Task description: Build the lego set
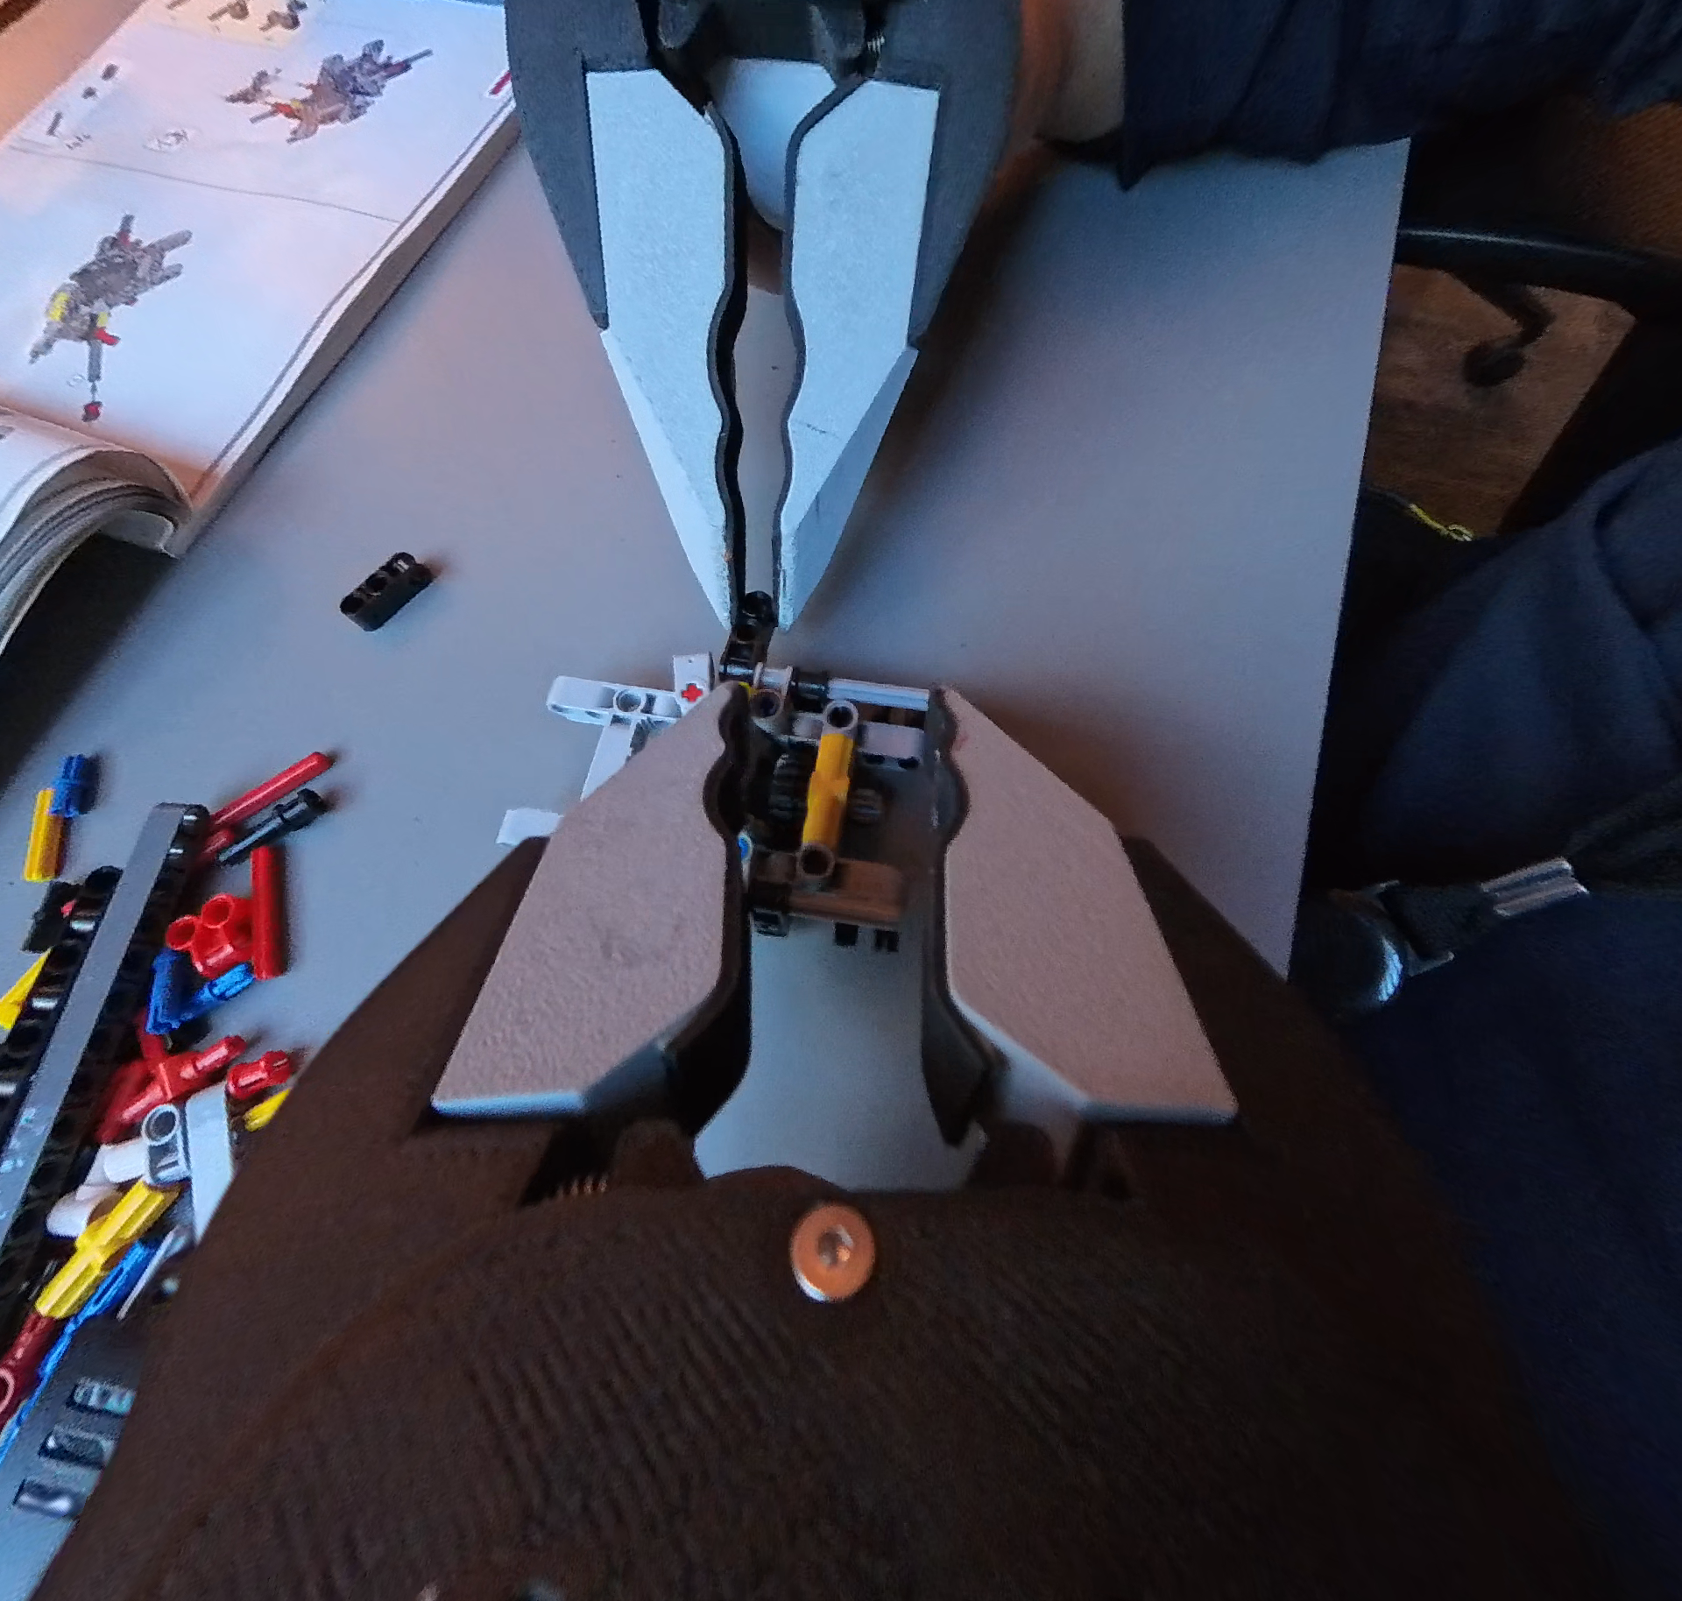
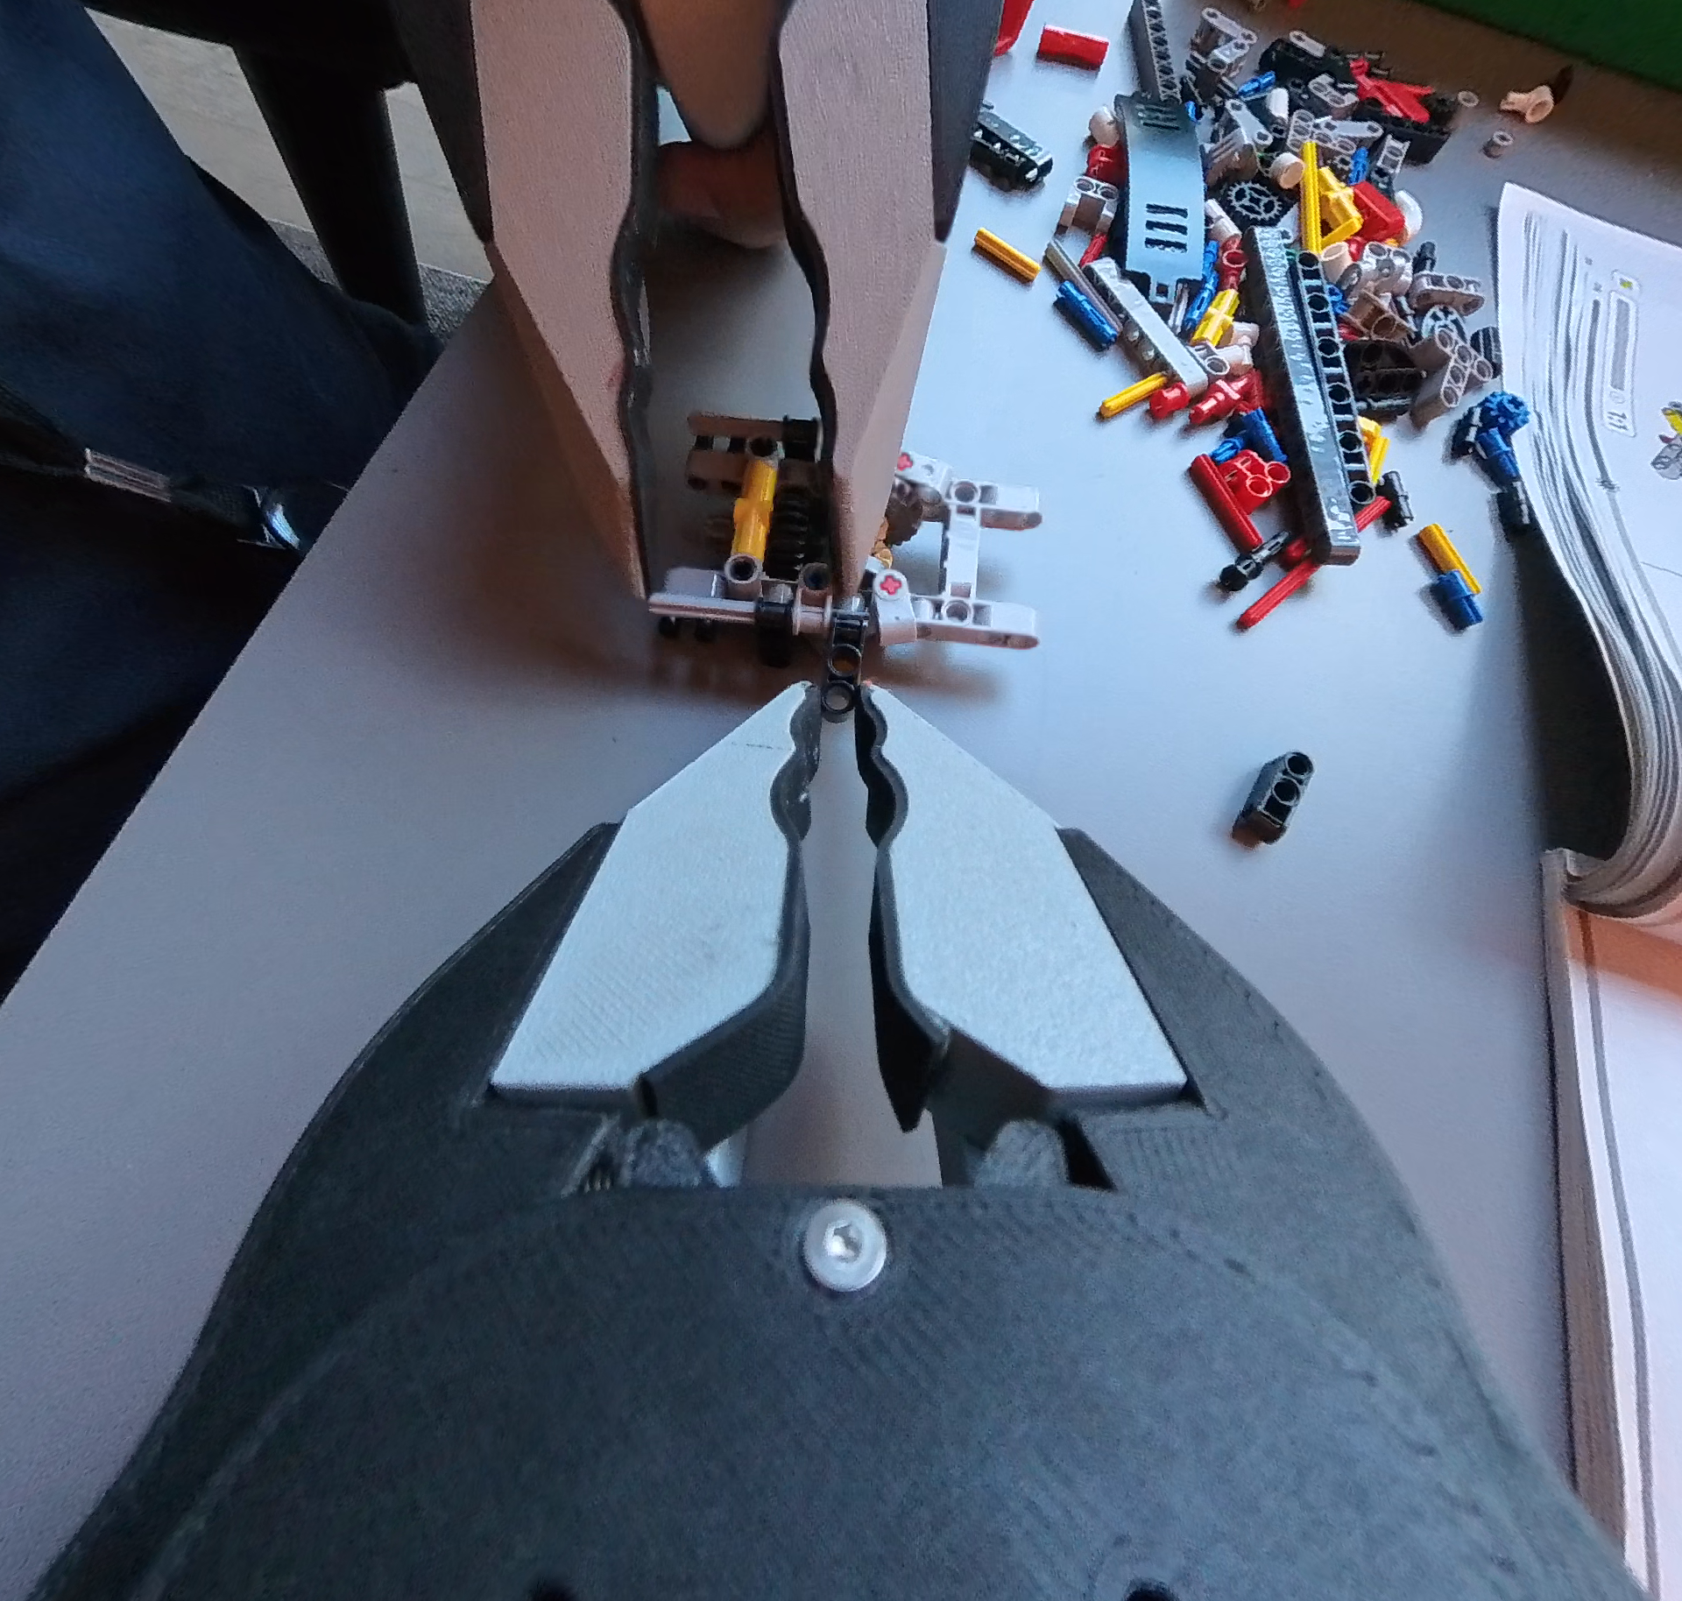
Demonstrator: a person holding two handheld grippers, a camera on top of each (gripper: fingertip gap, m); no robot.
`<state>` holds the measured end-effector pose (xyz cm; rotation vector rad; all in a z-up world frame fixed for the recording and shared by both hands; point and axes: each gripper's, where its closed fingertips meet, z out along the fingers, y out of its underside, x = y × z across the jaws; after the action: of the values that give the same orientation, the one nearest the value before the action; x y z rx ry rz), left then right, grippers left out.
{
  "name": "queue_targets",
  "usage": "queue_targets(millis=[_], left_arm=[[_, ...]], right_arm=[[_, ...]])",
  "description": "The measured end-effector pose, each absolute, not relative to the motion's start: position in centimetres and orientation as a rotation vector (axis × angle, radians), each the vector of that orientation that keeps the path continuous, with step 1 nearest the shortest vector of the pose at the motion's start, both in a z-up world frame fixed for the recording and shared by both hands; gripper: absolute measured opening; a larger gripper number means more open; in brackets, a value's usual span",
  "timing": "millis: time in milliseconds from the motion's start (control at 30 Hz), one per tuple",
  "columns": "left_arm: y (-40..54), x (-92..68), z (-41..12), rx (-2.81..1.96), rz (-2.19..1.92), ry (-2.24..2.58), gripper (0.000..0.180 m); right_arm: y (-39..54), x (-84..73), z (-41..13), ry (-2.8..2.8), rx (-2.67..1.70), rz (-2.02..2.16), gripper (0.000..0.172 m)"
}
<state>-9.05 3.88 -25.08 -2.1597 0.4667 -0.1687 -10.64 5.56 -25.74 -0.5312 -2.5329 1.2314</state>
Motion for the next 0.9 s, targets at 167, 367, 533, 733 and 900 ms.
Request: queue_targets(millis=[167, 367, 533, 733, 900], left_arm=[[3.86, -8.99, -25.43, -2.177, -0.135, 0.483, 0.039], [3.83, -8.98, -25.5, -2.174, -0.105, 0.499, 0.039], [3.84, -9.02, -25.48, -2.174, -0.112, 0.492, 0.039], [3.86, -9.11, -25.32, -2.155, -0.058, 0.503, 0.039], [3.83, -9.04, -25.28, -2.146, -0.023, 0.521, 0.039]], right_arm=[[5.46, -10.62, -25.73, -2.534, -0.53, 1.234, 0.005], [5.44, -10.6, -25.68, -2.533, -0.529, 1.239, 0.005], [5.43, -10.63, -25.71, -2.53, -0.528, 1.233, 0.005], [5.48, -10.68, -25.66, -2.529, -0.537, 1.239, 0.005], [5.44, -10.72, -25.66, -2.528, -0.535, 1.239, 0.005]])
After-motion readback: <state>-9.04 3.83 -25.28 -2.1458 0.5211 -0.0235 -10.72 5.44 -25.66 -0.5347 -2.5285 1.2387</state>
